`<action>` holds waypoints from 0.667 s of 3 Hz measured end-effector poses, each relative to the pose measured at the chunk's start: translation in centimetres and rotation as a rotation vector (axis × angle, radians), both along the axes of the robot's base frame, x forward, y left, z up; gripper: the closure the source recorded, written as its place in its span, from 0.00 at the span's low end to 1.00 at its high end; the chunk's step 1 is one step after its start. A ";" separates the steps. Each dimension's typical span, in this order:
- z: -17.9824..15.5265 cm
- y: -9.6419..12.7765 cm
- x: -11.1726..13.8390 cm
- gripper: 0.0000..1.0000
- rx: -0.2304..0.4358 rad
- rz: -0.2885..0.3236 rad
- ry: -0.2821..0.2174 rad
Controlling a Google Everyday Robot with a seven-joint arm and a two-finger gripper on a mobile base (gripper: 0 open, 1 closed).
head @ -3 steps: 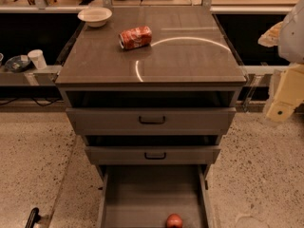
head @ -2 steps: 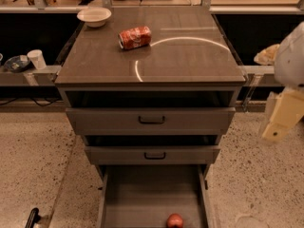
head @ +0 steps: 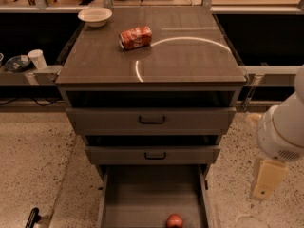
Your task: Pick apple from bottom drawer and place on counter
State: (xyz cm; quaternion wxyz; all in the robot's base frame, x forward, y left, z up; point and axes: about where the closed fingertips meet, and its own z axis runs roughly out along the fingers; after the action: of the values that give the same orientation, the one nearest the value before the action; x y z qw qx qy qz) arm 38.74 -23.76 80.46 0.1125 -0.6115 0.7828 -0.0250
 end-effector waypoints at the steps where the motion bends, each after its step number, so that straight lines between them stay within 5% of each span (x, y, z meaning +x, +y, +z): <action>1: -2.7 -0.4 -1.7 0.00 -0.017 -0.001 0.054; 2: -2.6 -0.3 -0.4 0.00 -0.046 0.027 0.043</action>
Offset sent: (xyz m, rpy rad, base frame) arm 0.0164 -0.0022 -0.0261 -0.0874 0.0287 0.0671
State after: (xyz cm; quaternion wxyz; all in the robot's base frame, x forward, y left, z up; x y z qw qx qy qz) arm 38.32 -24.06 77.86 0.0819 -0.6247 0.7760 -0.0286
